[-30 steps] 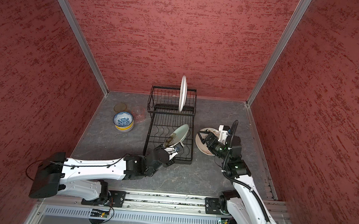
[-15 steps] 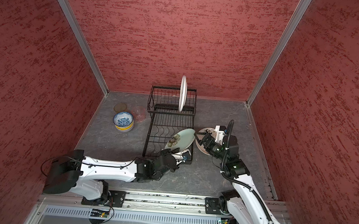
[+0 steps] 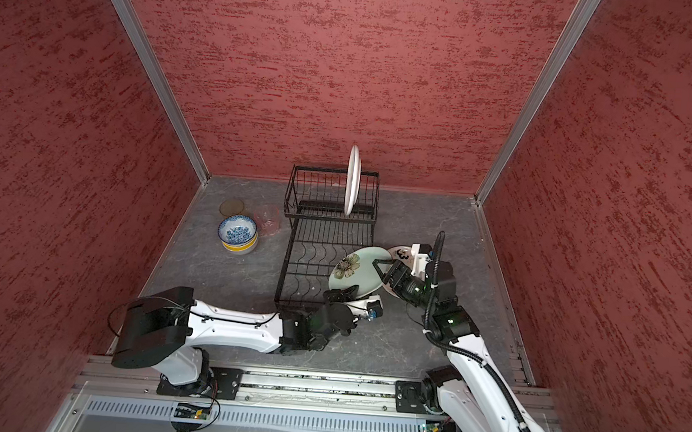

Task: Unload the mixed dishes from the dish rack
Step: 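Bring the right gripper to the green plate's rim while the left gripper holds it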

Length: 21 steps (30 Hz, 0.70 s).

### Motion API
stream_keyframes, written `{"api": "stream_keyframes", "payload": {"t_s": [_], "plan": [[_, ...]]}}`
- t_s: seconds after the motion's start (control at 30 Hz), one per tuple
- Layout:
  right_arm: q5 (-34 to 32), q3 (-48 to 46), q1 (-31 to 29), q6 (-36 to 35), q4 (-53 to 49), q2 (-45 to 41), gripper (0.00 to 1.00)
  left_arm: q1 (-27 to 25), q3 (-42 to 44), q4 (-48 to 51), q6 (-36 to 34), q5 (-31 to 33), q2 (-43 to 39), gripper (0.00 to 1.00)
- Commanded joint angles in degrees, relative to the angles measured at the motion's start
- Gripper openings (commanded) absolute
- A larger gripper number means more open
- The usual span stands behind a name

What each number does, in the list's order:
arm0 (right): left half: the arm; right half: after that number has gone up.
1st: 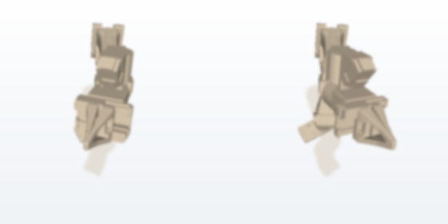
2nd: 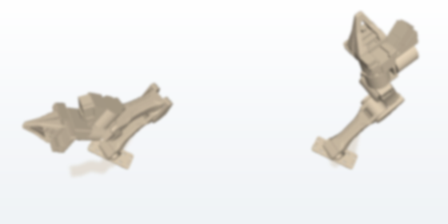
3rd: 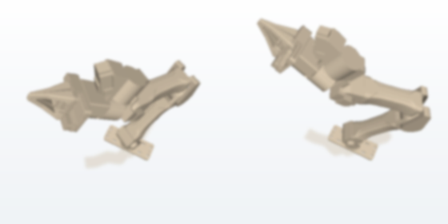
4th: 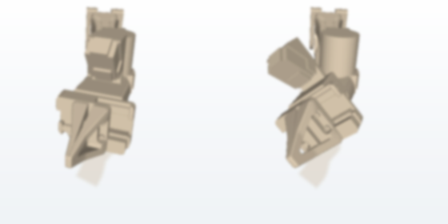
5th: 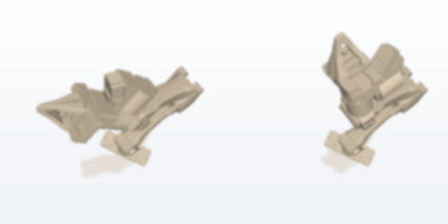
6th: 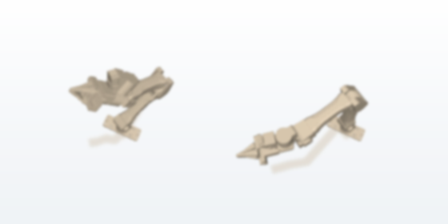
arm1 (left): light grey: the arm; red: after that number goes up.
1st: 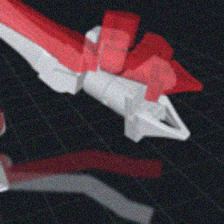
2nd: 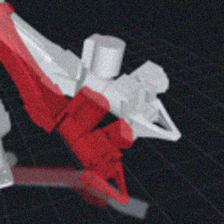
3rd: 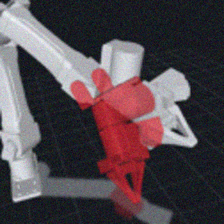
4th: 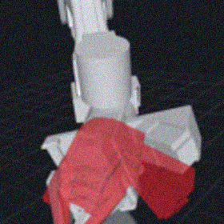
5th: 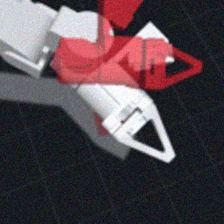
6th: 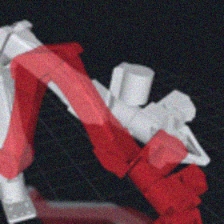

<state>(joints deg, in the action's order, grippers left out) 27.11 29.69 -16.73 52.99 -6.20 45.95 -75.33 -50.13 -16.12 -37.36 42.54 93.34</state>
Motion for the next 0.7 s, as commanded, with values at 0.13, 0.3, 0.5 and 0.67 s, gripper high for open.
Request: {"api": "stream_keyframes", "payload": {"t_s": [0.13,0.3,0.5,0.67], "plan": [[1.94,1.77,-0.58,-0.63,0.34,3.66,0.61,-0.26,-3.48,-9.27,-2.19,2.43,-0.24,0.0],[2.59,2.59,-0.67,-1.23,0.32,4.85,0.44,-0.23,-3.57,-9.45,-2.45,2.63,0.39,0.0],[2.47,3.49,-0.67,-1.4,0.05,4.94,0.28,-0.08,-3.31,-9.42,-2.03,2.52,0.82,0.0],[2.33,3.53,-0.66,-1.64,0.13,5.42,0.07,-0.08,-3.22,-9.74,-2.27,2.63,1.05,0.0]]}}
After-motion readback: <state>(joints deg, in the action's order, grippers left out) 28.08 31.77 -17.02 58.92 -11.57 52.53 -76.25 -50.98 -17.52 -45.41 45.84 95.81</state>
